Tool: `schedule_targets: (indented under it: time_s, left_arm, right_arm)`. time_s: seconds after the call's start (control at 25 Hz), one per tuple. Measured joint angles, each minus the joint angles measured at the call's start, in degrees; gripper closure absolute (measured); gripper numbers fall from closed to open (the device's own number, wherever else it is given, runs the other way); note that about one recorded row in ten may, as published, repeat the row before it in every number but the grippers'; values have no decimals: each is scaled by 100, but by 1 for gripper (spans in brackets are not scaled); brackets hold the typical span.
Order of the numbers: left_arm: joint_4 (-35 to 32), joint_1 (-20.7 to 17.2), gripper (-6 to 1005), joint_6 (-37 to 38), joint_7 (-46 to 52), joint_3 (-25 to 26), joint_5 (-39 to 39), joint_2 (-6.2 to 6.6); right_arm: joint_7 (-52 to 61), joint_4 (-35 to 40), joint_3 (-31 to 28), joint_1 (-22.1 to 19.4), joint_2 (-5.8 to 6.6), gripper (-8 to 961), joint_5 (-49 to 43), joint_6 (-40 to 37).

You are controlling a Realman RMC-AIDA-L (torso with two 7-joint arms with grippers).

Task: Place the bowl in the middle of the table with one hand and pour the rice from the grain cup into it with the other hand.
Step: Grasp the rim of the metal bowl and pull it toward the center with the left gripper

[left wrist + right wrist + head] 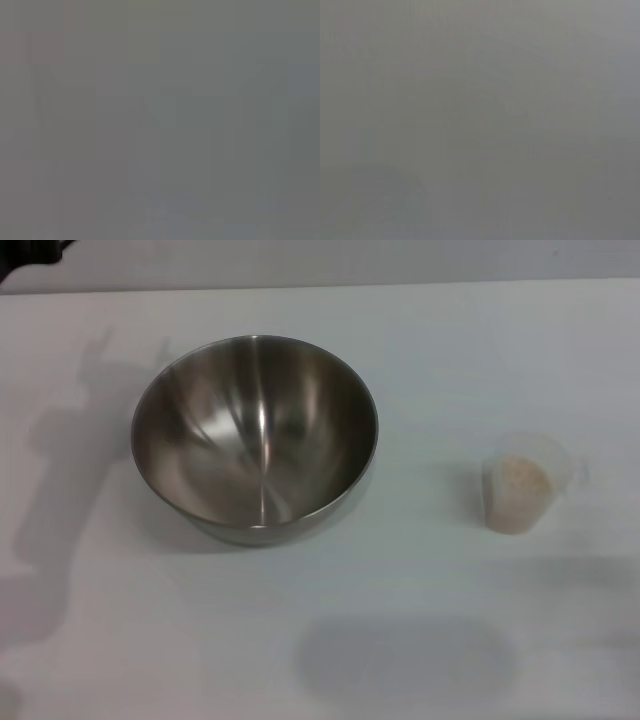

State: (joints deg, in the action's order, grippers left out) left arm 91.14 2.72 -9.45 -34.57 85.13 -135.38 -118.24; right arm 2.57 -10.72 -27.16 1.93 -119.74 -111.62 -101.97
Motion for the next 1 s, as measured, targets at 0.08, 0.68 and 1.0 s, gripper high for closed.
schedule_targets:
  time_s: [0.08, 0.68, 1.0]
  left_arm:
    - [48, -18, 186, -89, 2, 13, 505, 10]
    - [-332, 152, 188, 335, -1219, -154, 3172, -28]
    - [-2371, 818, 188, 6038, -668, -2141, 1180, -18]
  right_arm:
    - [-1, 0, 0, 0, 1, 114, 0, -4]
    - [-31, 0, 0, -26, 4, 114, 0, -3]
    - [-31, 0, 0, -23, 3, 114, 0, -25]
